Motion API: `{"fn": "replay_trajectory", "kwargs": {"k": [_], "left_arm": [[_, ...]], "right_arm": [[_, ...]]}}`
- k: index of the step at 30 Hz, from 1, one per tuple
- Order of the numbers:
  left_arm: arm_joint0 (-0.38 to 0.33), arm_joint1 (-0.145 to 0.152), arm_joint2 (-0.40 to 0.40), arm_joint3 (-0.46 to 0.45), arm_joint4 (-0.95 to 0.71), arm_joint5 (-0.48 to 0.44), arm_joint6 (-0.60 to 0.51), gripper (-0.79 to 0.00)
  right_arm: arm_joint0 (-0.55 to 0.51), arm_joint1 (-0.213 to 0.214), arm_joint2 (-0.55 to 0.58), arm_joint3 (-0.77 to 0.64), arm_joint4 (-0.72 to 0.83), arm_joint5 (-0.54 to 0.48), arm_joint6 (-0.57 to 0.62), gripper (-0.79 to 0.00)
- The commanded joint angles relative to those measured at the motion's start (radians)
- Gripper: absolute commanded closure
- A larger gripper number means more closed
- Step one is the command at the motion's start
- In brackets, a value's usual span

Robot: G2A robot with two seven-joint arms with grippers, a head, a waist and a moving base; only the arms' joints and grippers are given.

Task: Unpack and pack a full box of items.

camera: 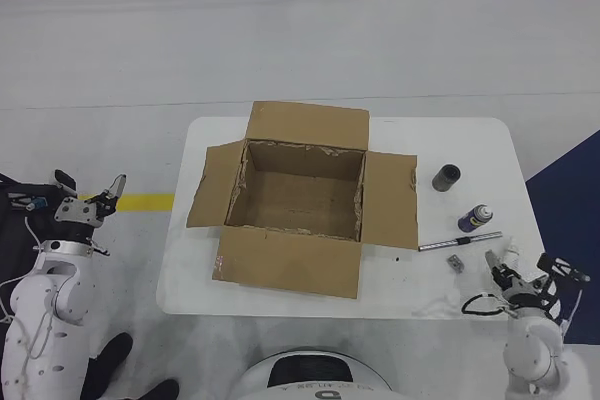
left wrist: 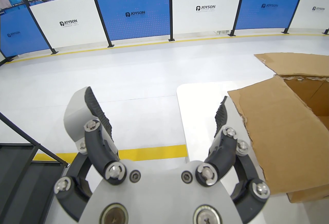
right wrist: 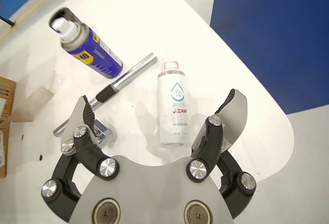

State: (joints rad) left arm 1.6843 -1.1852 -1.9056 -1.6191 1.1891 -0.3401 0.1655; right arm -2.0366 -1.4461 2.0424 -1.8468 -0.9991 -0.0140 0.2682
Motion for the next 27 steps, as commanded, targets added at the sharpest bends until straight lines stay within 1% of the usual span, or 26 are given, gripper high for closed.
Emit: {"fn": "replay_trajectory", "kwargs": {"k": [1, 6, 7, 8, 9, 13, 14, 15, 16, 17, 18, 21, 23, 26, 27], "left_arm": [[0.0, 0.0, 0.0, 0.0, 0.0, 0.0, 0.0, -0.785], [0.0, 0.0, 0.0, 0.0, 0.0, 0.0, 0.0, -0.785], [0.0, 0.0, 0.0, 0.0, 0.0, 0.0, 0.0, -0.785], [0.0, 0.0, 0.0, 0.0, 0.0, 0.0, 0.0, -0.785], [0.0, 0.0, 0.0, 0.0, 0.0, 0.0, 0.0, -0.785], [0.0, 0.0, 0.0, 0.0, 0.0, 0.0, 0.0, -0.785], [0.0, 0.0, 0.0, 0.0, 0.0, 0.0, 0.0, -0.785], [0.0, 0.0, 0.0, 0.0, 0.0, 0.0, 0.0, -0.785], [0.0, 0.0, 0.0, 0.0, 0.0, 0.0, 0.0, -0.785], [0.0, 0.0, 0.0, 0.0, 0.0, 0.0, 0.0, -0.785], [0.0, 0.0, 0.0, 0.0, 0.0, 0.0, 0.0, -0.785], [0.0, 0.0, 0.0, 0.0, 0.0, 0.0, 0.0, -0.785], [0.0, 0.0, 0.0, 0.0, 0.0, 0.0, 0.0, -0.785], [0.0, 0.0, 0.0, 0.0, 0.0, 0.0, 0.0, -0.785], [0.0, 0.0, 0.0, 0.0, 0.0, 0.0, 0.0, -0.785]], "right_arm": [[-0.001, 0.0, 0.005, -0.017, -0.02, 0.05, 0.016, -0.785], [0.01, 0.0, -0.03, -0.033, -0.122, 0.116, 0.04, -0.785], [0.014, 0.001, -0.04, -0.031, -0.143, 0.121, 0.051, -0.739], [0.022, 0.001, -0.051, -0.03, -0.159, 0.125, 0.062, -0.717], [0.031, 0.002, -0.06, -0.025, -0.175, 0.128, 0.077, -0.656], [0.086, 0.004, -0.096, 0.016, -0.241, 0.171, 0.119, -0.517], [0.099, 0.005, -0.102, 0.029, -0.255, 0.182, 0.125, -0.493], [0.11, 0.005, -0.108, 0.041, -0.27, 0.189, 0.129, -0.511], [0.116, 0.006, -0.114, 0.051, -0.284, 0.19, 0.134, -0.511], [0.119, 0.007, -0.119, 0.057, -0.293, 0.19, 0.137, -0.465], [0.12, 0.007, -0.121, 0.059, -0.297, 0.19, 0.137, -0.391], [0.113, 0.007, -0.122, 0.059, -0.305, 0.197, 0.132, -0.351], [0.11, 0.006, -0.123, 0.058, -0.314, 0.21, 0.129, -0.277], [0.106, 0.005, -0.122, 0.066, -0.33, 0.237, 0.127, -0.142], [0.106, 0.005, -0.12, 0.068, -0.33, 0.243, 0.126, -0.04]]}}
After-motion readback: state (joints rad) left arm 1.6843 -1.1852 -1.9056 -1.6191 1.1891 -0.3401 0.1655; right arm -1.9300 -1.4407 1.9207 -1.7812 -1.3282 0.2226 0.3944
